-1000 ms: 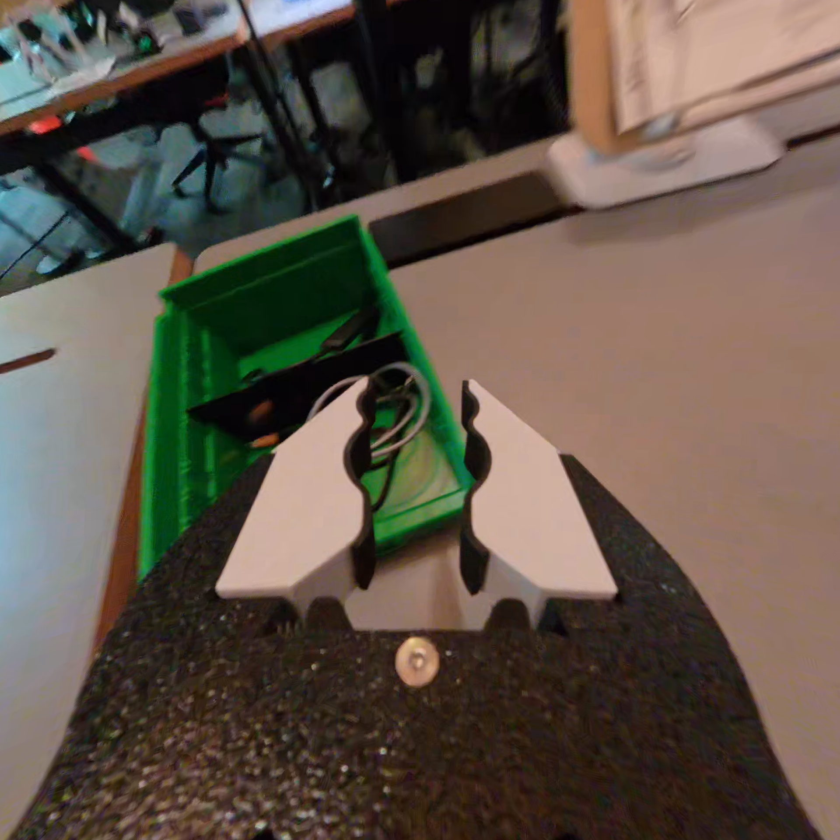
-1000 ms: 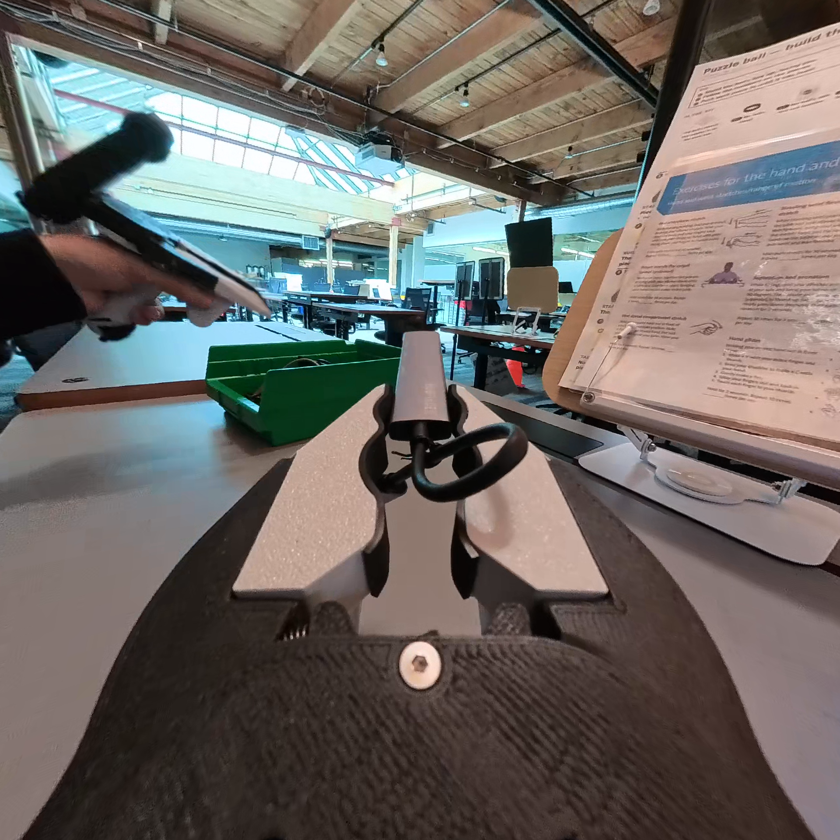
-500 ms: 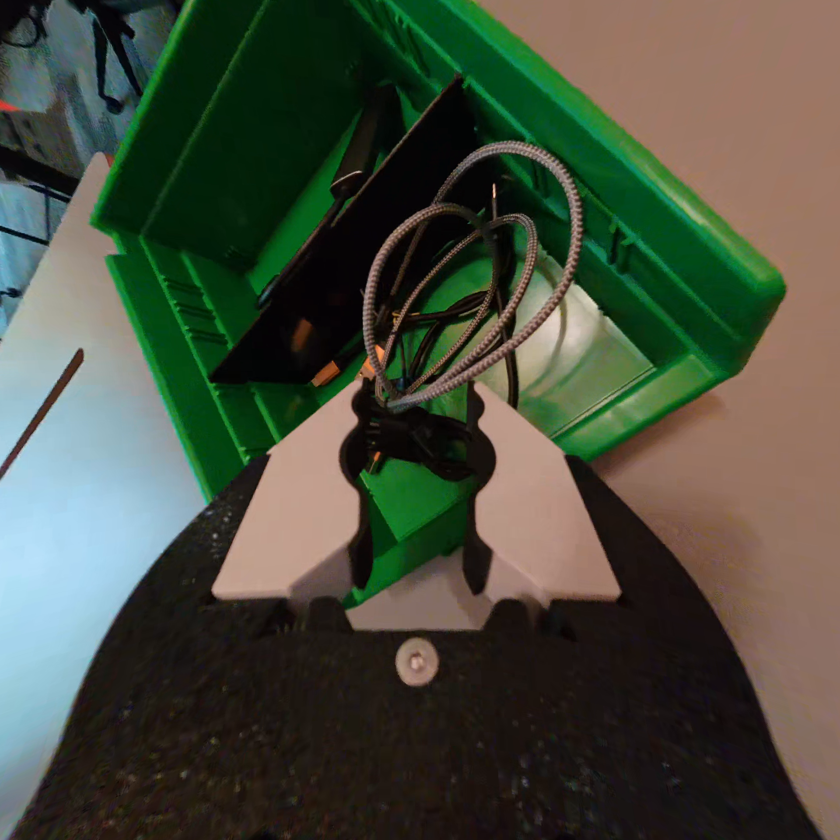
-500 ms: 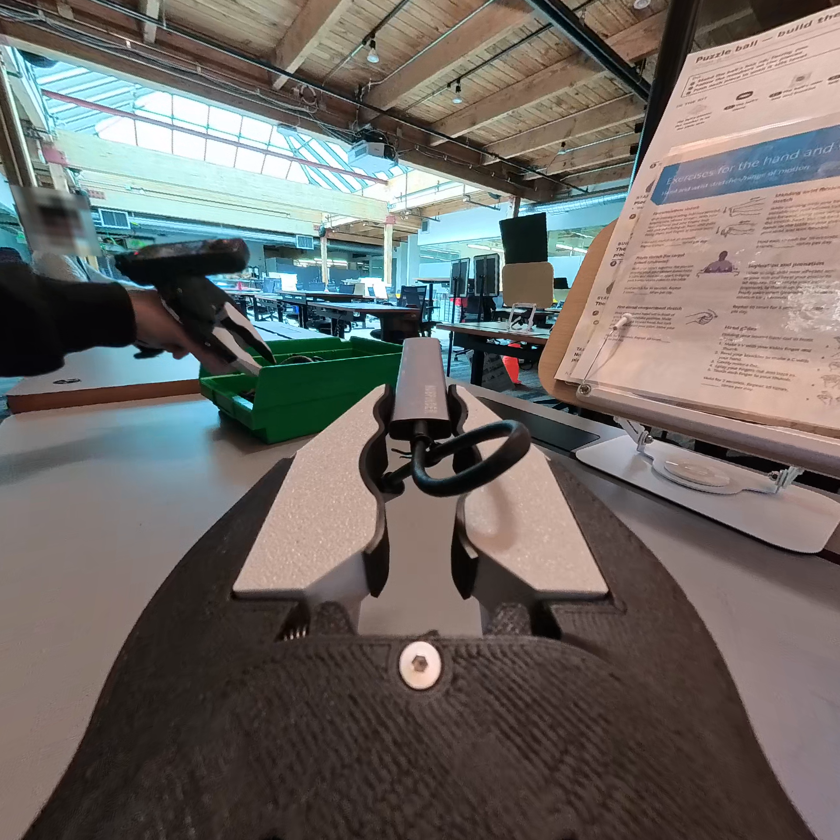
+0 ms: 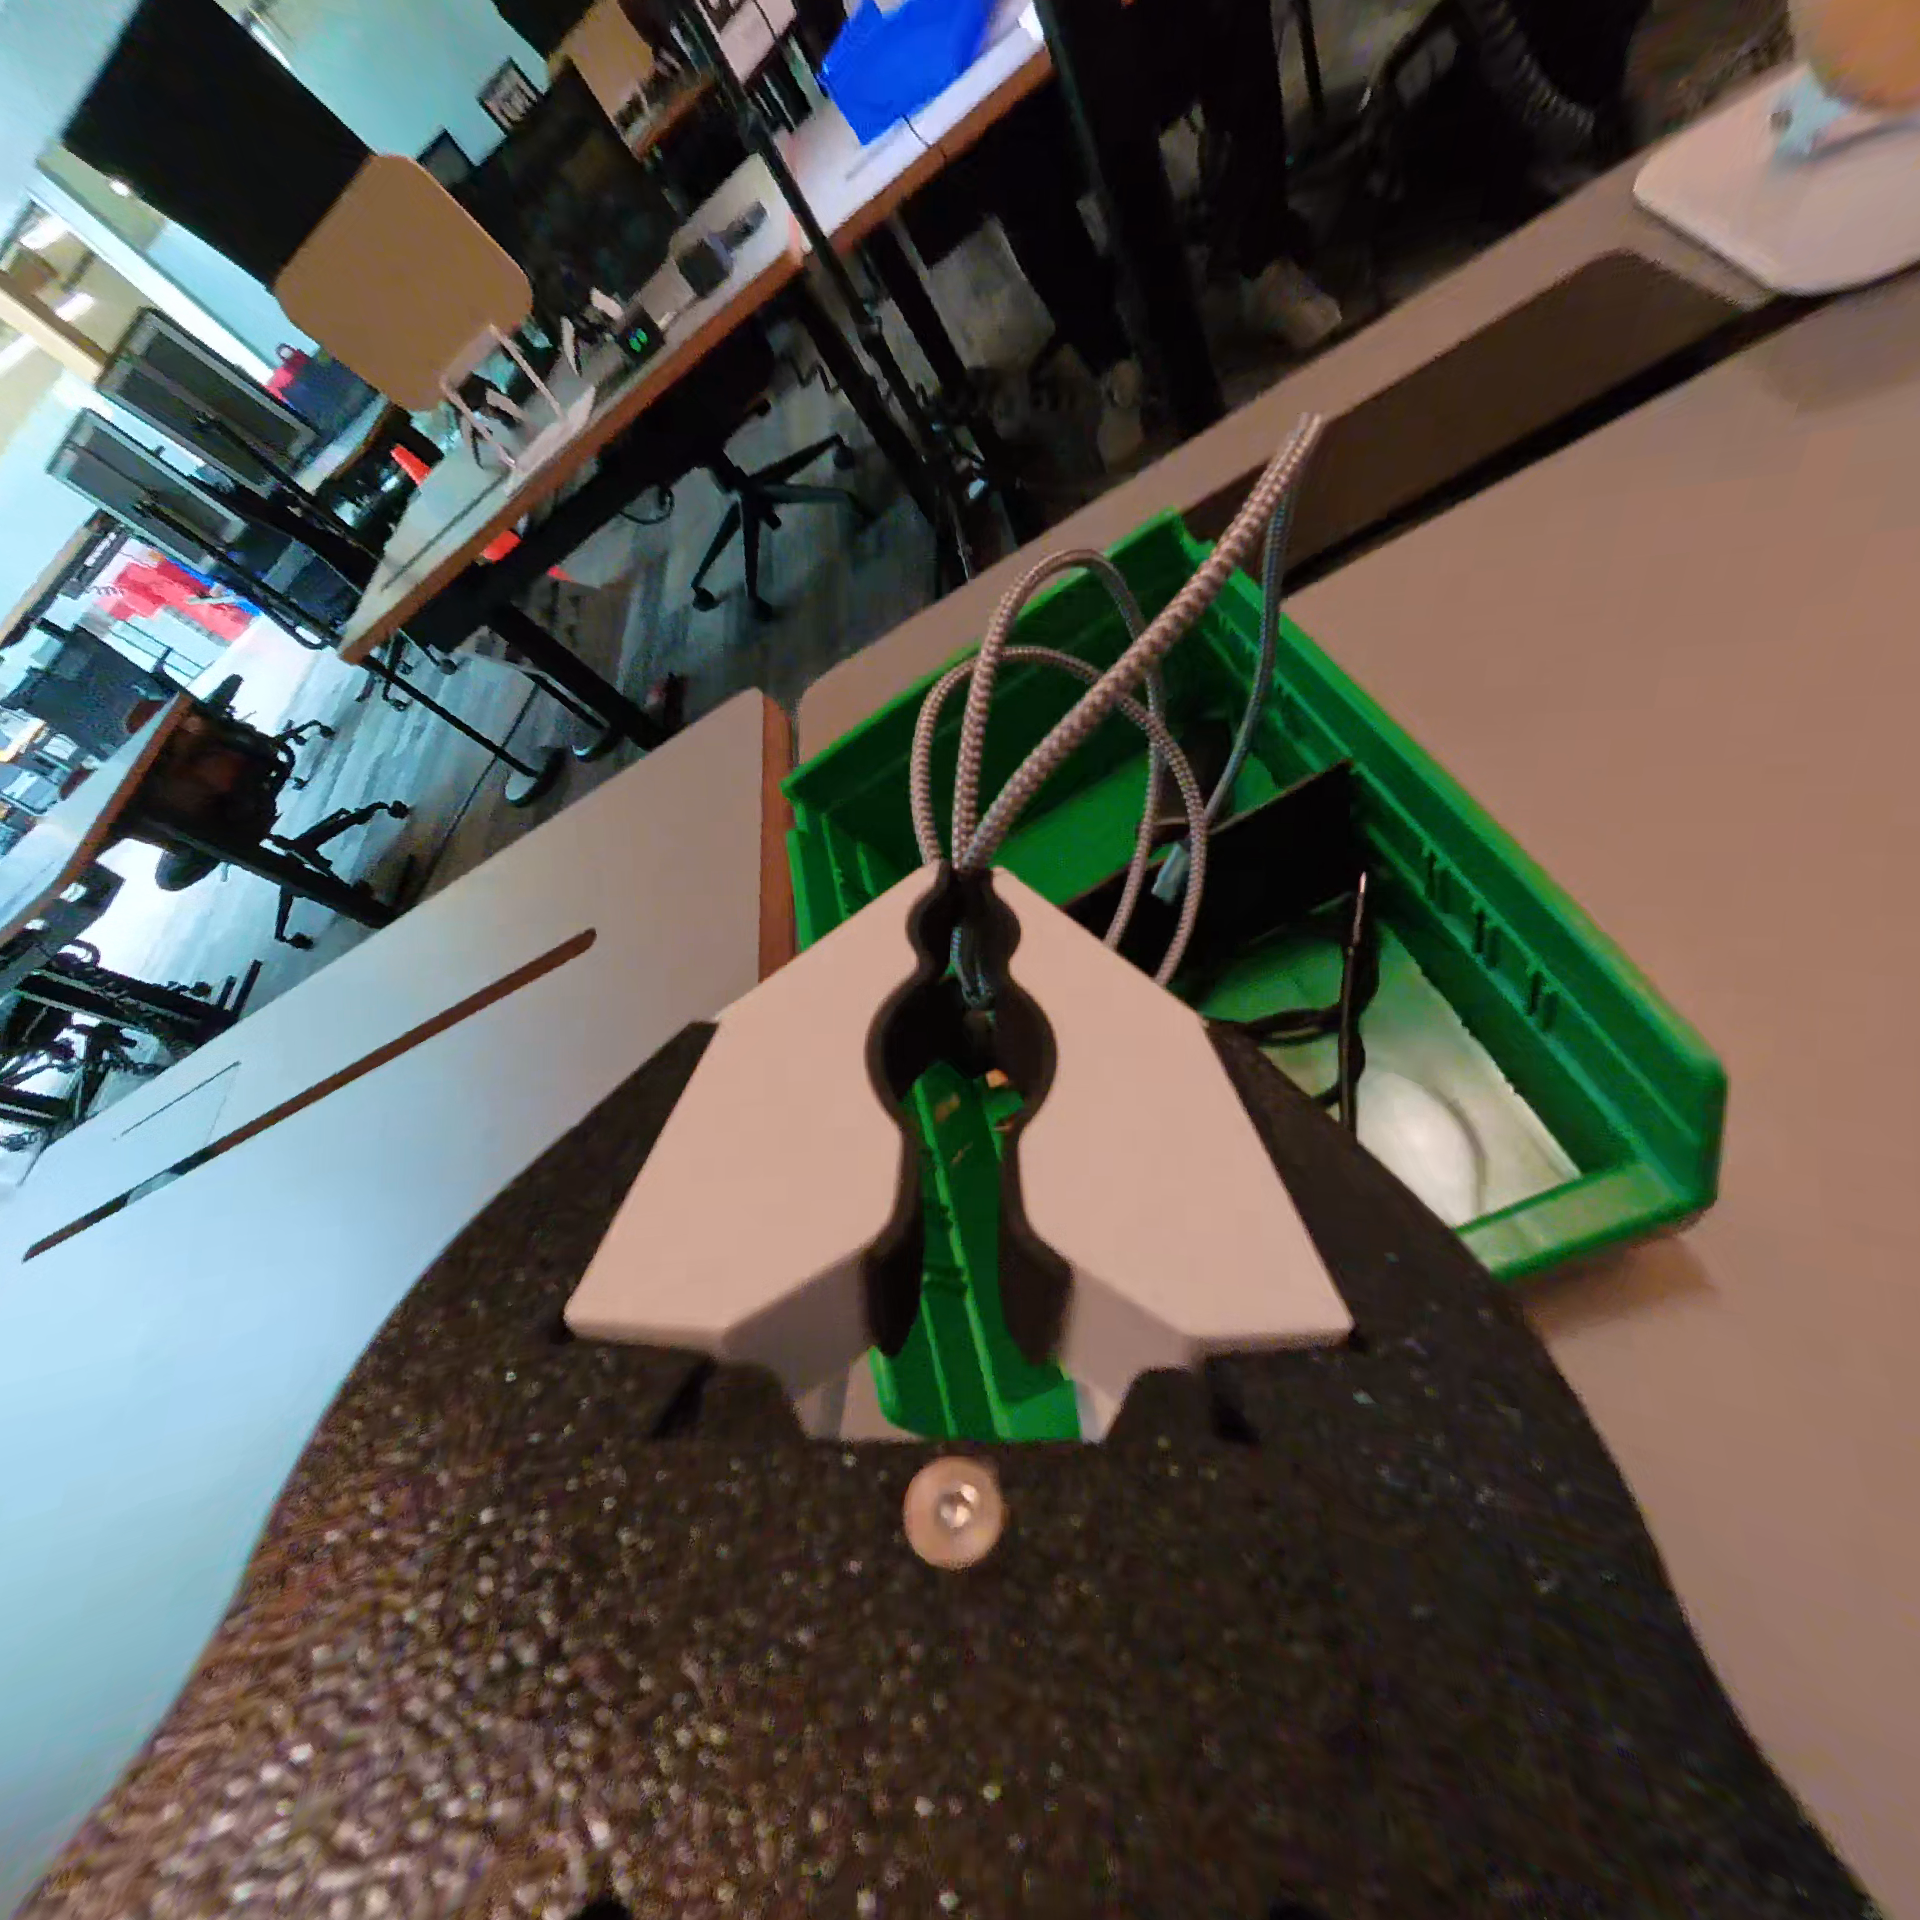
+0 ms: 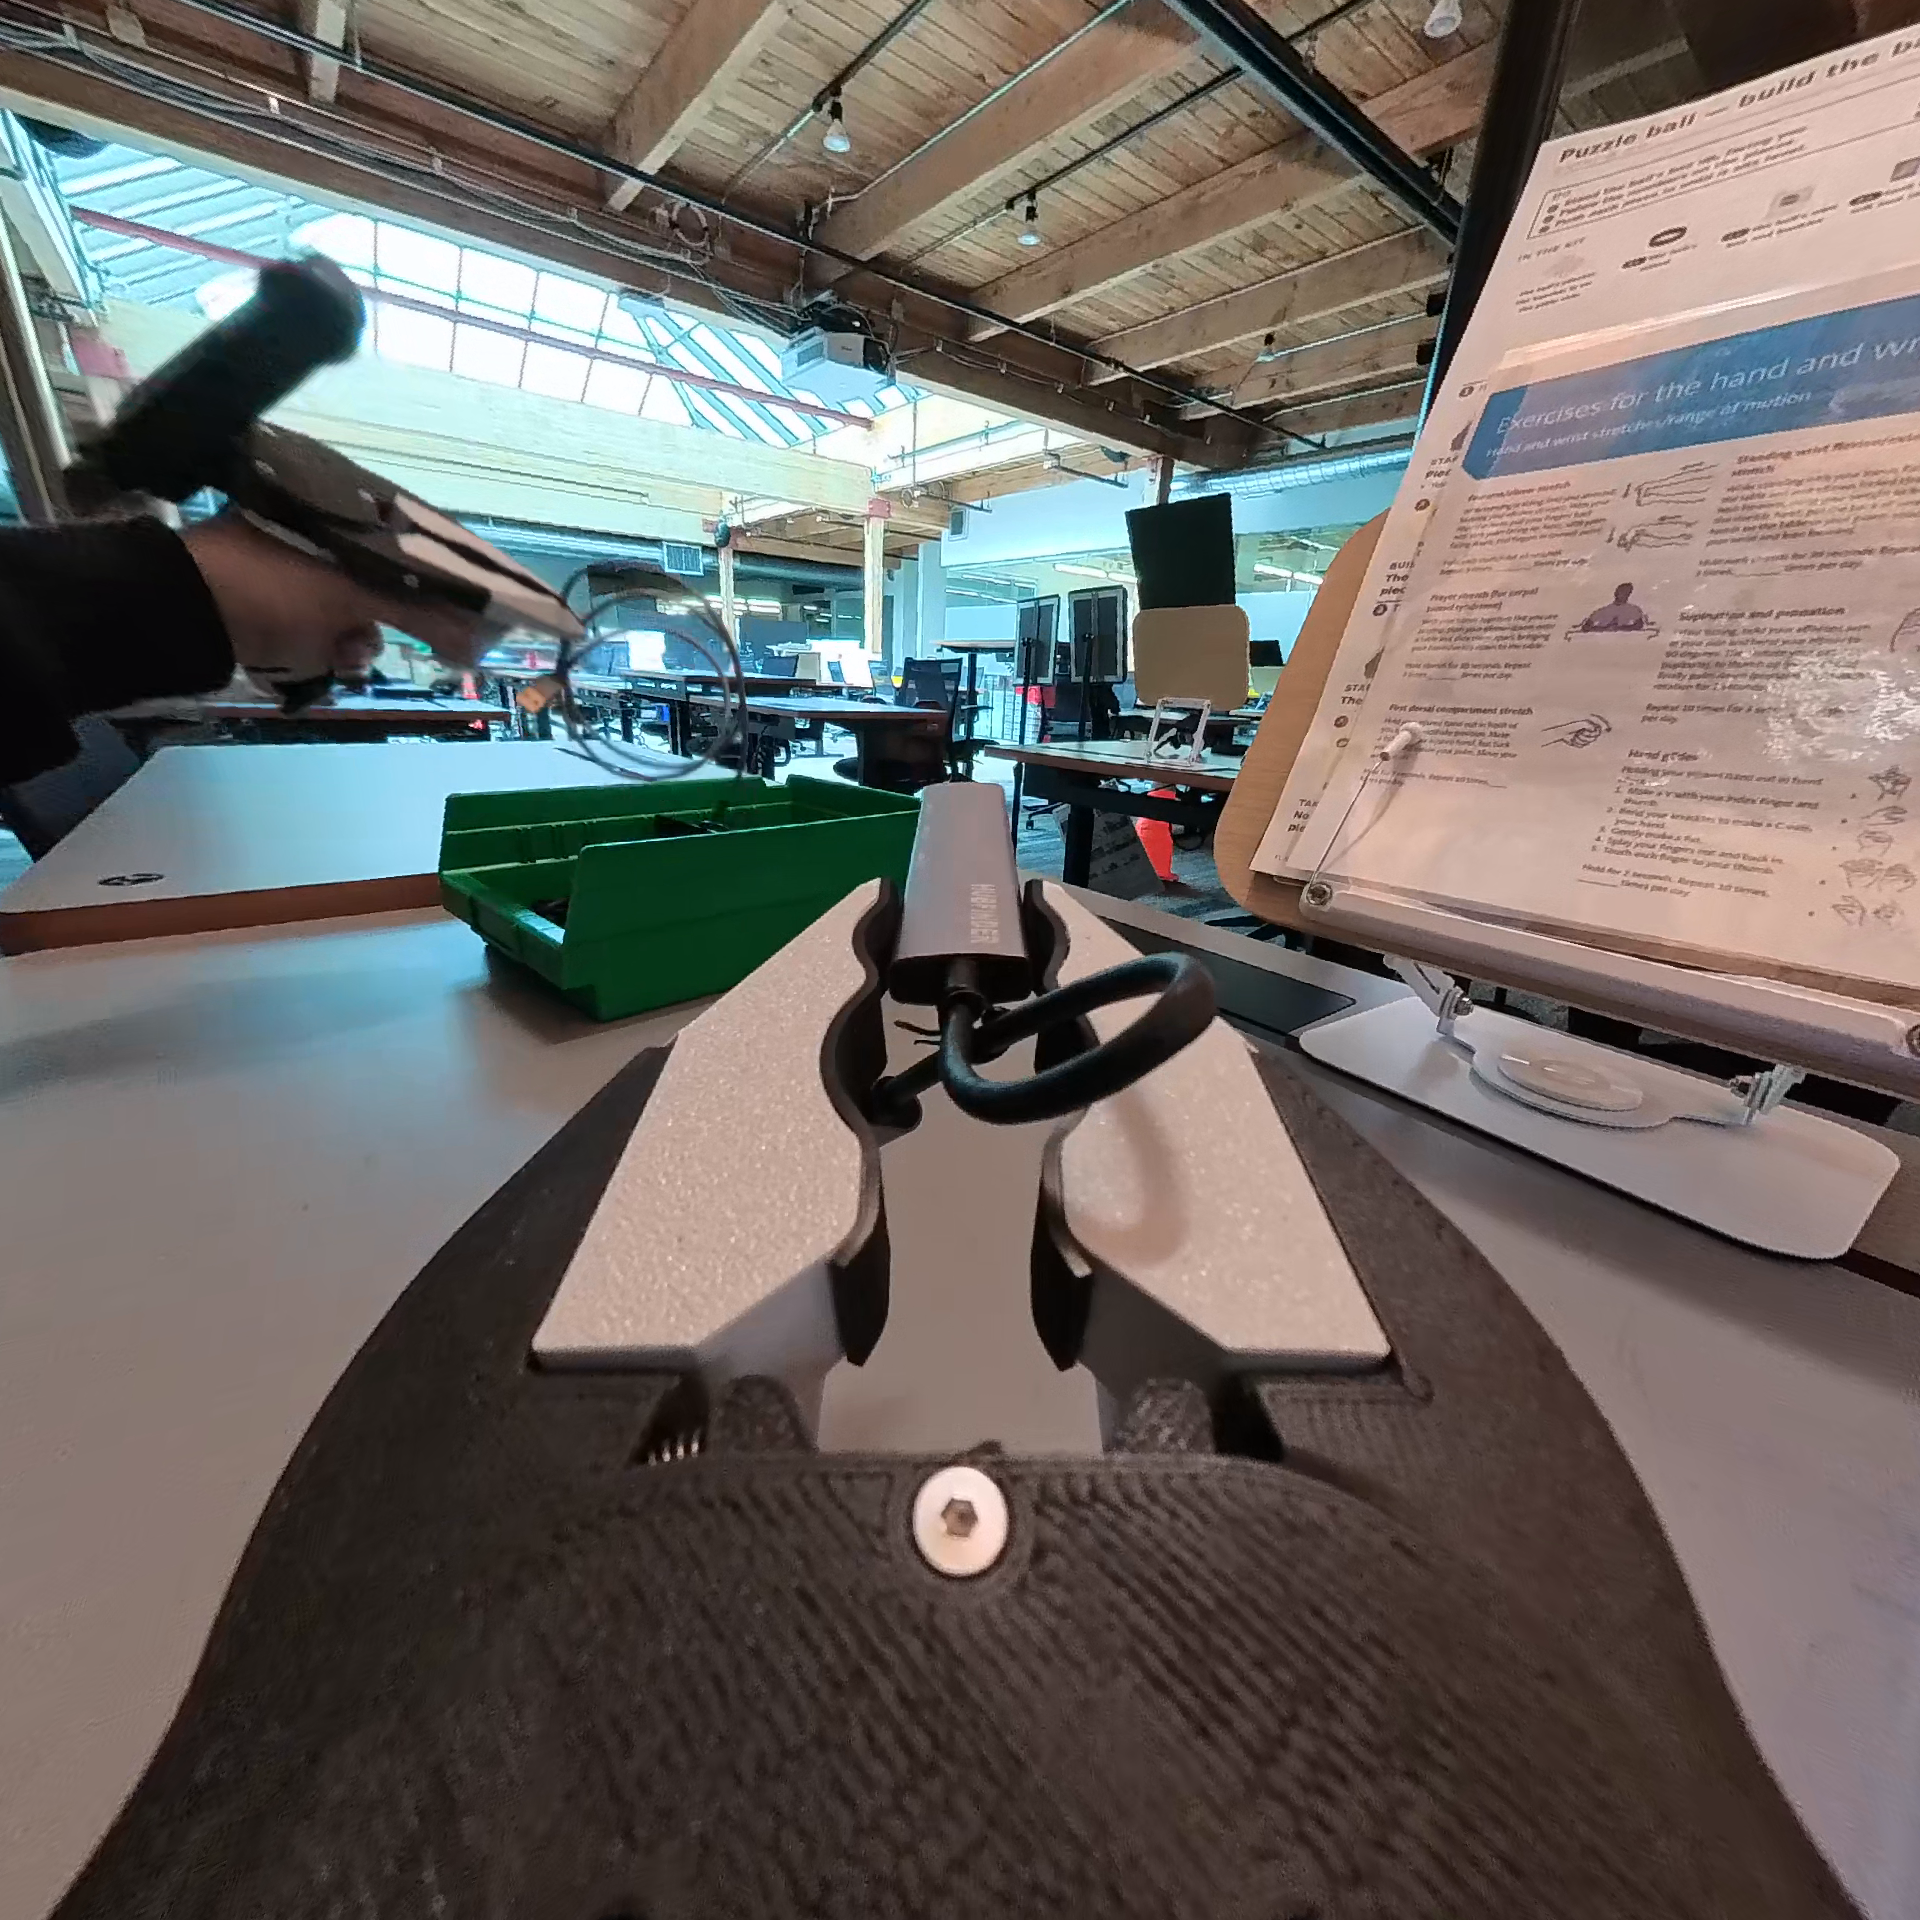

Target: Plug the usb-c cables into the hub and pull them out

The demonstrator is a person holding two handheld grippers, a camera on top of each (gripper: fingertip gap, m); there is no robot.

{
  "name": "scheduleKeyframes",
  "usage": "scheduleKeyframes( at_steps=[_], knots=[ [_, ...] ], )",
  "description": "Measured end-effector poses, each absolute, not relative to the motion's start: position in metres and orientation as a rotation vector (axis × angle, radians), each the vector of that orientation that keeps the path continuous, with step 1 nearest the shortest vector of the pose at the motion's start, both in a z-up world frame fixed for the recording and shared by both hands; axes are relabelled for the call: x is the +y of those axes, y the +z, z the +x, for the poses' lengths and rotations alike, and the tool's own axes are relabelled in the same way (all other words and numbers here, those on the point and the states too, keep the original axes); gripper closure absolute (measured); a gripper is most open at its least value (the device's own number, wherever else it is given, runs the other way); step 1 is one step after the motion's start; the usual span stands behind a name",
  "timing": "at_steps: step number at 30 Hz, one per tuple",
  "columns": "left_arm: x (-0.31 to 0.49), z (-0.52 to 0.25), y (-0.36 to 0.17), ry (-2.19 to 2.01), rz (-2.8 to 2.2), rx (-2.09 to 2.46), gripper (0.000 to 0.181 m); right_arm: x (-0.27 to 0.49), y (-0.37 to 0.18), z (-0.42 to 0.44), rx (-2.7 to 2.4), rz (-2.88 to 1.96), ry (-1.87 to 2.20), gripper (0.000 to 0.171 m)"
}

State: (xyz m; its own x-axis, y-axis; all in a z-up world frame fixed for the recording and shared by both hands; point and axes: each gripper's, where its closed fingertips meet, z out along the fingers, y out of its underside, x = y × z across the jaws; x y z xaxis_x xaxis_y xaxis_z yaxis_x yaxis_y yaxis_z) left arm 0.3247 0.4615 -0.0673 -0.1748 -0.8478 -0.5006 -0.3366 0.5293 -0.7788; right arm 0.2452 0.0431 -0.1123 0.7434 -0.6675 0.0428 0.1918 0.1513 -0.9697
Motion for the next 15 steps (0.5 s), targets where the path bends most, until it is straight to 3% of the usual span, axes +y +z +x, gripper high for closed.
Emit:
scheduleKeyframes(
  at_steps=[8, 15],
  knots=[
    [0.345, 0.279, -0.009, -1.061, -0.711, 1.717, 0.18, 0.03, -0.109, 0.251, 0.502, -1.236, -0.66, 0.148],
    [0.204, 0.21, -0.112, -1.724, -0.937, 2.105, 0.18, 0.016, -0.104, 0.255, 0.542, -1.184, -0.659, 0.148]
  ],
)
